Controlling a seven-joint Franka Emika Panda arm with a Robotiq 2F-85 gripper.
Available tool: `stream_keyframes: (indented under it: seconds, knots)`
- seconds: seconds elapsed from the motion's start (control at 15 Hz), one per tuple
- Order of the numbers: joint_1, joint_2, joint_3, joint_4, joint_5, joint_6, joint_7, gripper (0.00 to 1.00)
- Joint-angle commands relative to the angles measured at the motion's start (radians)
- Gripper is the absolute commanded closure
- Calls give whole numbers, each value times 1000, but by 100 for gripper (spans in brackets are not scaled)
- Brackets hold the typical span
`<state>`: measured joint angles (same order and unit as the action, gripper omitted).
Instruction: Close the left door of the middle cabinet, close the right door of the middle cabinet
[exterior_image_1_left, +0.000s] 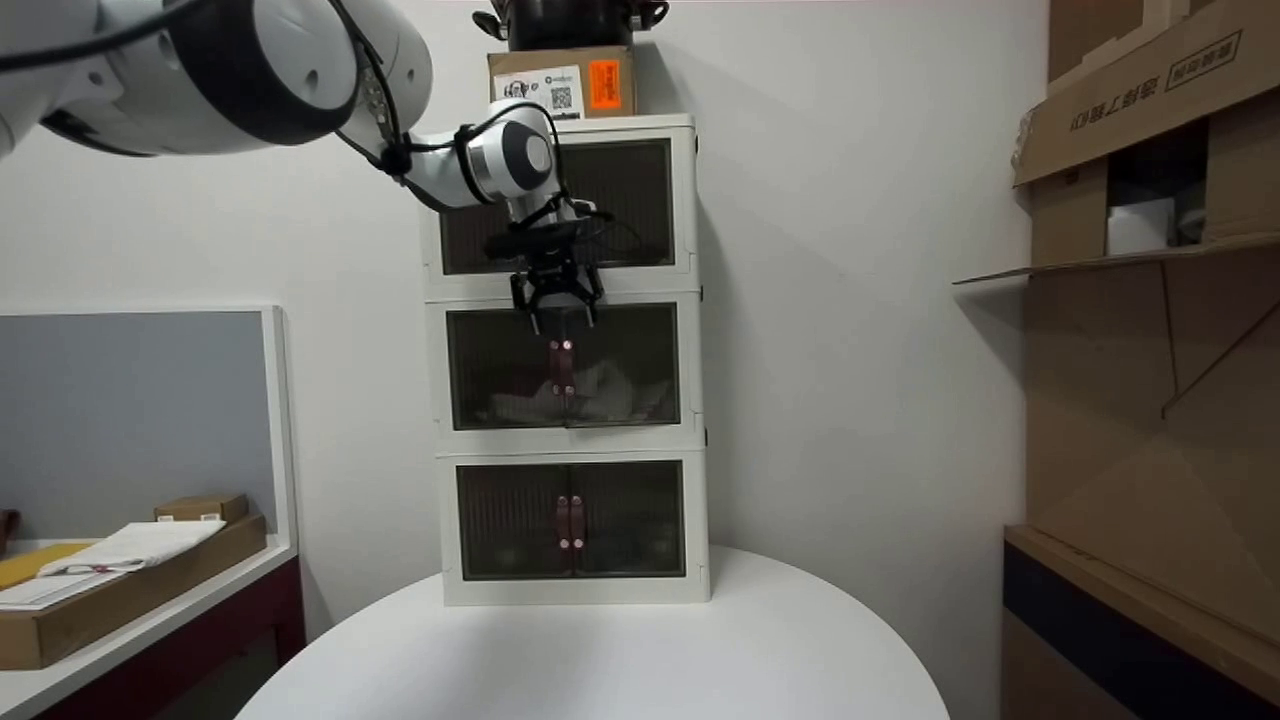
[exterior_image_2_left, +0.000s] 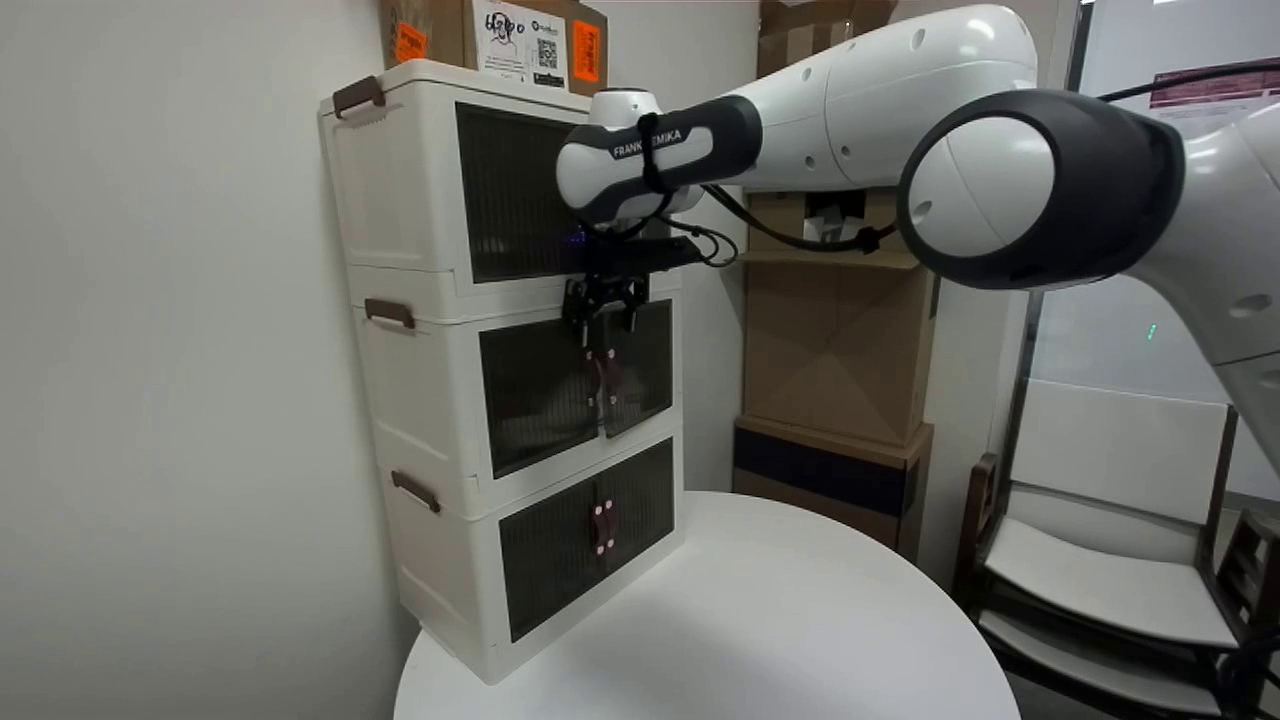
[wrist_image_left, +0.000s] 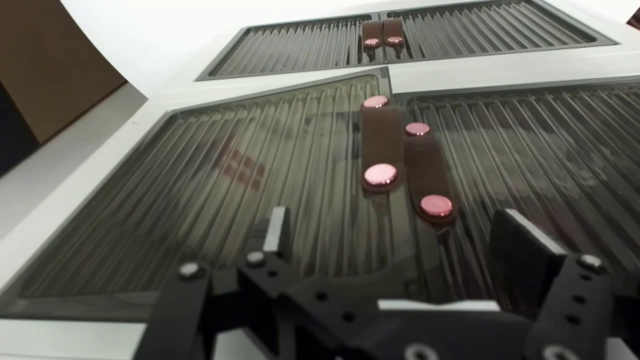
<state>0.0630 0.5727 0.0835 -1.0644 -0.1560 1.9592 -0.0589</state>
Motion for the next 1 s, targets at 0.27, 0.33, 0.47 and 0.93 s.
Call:
stream_keyframes:
  seconds: [0.27, 0.33, 0.47, 0.93]
  knots:
    - [-76, -190, 27, -355, 56, 348, -104, 0]
    - [-84, -213, 21, -406, 52, 415, -93, 0]
    - [-85, -257, -3, -504, 76, 532, -88, 0]
    - [-114, -353, -8, -765, 166, 770, -118, 0]
